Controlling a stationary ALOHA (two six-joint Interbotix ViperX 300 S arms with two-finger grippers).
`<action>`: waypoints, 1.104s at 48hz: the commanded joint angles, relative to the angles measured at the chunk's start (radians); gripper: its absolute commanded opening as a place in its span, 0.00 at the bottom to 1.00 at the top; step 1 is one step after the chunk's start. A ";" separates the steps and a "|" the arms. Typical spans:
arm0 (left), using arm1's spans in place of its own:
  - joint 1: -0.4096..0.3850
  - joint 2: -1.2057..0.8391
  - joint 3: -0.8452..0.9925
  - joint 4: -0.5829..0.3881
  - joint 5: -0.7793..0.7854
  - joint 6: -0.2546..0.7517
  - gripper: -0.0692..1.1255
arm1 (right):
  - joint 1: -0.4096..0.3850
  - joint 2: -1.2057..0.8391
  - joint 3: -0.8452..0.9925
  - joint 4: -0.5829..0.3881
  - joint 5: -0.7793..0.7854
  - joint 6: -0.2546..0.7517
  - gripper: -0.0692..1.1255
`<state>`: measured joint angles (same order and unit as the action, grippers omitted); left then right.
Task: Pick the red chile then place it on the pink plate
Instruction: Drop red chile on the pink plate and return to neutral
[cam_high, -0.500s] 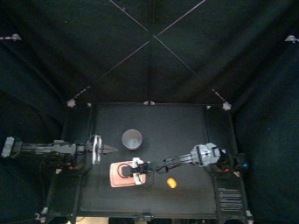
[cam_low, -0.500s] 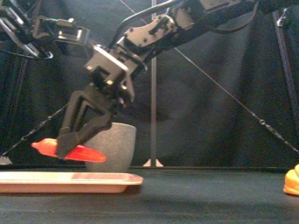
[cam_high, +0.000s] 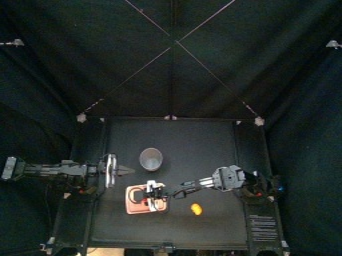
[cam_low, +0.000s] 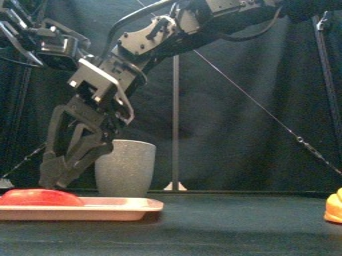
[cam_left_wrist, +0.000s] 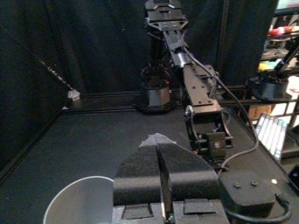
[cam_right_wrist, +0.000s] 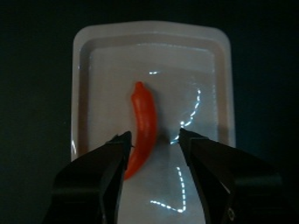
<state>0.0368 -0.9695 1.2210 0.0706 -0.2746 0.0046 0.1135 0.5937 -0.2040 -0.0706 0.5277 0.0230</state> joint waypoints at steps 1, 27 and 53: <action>0.003 0.002 -0.012 0.005 -0.005 0.002 0.03 | -0.011 -0.164 0.017 -0.037 0.000 0.000 0.76; 0.017 0.002 -0.006 0.005 -0.005 0.000 0.03 | -0.067 -0.577 0.430 -0.071 -0.318 0.115 0.76; 0.029 -0.002 0.005 0.005 -0.002 0.000 0.03 | -0.160 -1.135 1.022 -0.072 -0.804 0.106 0.76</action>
<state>0.0598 -0.9710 1.2364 0.0721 -0.2746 0.0046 -0.0368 -0.4403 0.7501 -0.1427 -0.2132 0.1289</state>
